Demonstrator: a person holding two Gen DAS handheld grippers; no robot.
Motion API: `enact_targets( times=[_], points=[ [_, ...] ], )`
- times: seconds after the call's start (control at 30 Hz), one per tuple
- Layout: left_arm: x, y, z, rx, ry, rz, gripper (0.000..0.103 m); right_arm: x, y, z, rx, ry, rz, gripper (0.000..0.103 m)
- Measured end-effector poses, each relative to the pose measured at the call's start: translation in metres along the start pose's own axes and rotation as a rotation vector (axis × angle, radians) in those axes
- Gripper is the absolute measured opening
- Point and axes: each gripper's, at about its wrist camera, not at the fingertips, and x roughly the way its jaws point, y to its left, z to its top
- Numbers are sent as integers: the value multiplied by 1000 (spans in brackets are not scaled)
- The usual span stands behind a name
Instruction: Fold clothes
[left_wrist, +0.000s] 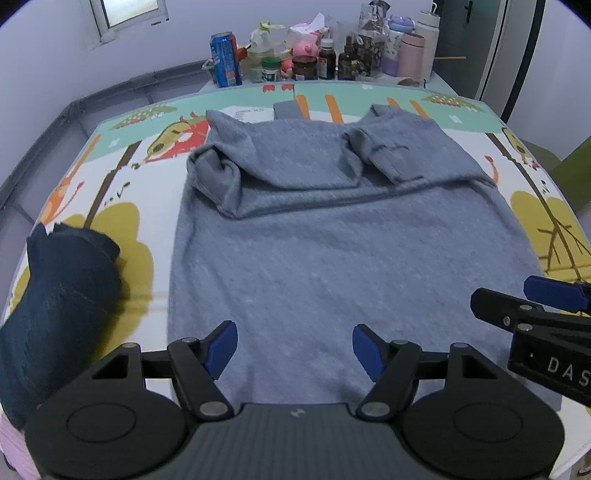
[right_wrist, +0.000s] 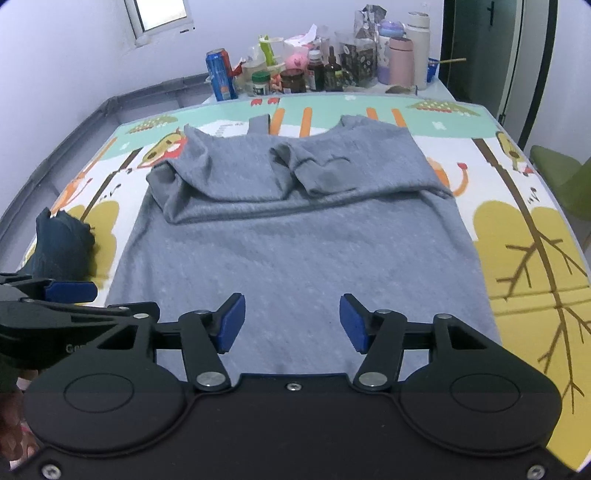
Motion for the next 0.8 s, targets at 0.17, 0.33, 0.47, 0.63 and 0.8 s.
enact_targets(
  times=[0.17,0.33,0.47,0.63,0.8],
  points=[
    [-1,-17,-16,6,1,19,72,-7,-16,-16,-2,13,-6,58],
    [2,-24,-24,-9,17,10,72,-9,-27,-29,1,25,-12,62],
    [4,-24,-26,-23,32,7,72,-7,-33,-33,0,29,-11,62],
    [7,-21,-21,-17,33,23,73,-6,-34,-29,0,27,-5,62],
    [8,-13,-7,-17,16,29,73,-1,-27,-18,-4,31,-10,62]
  ],
)
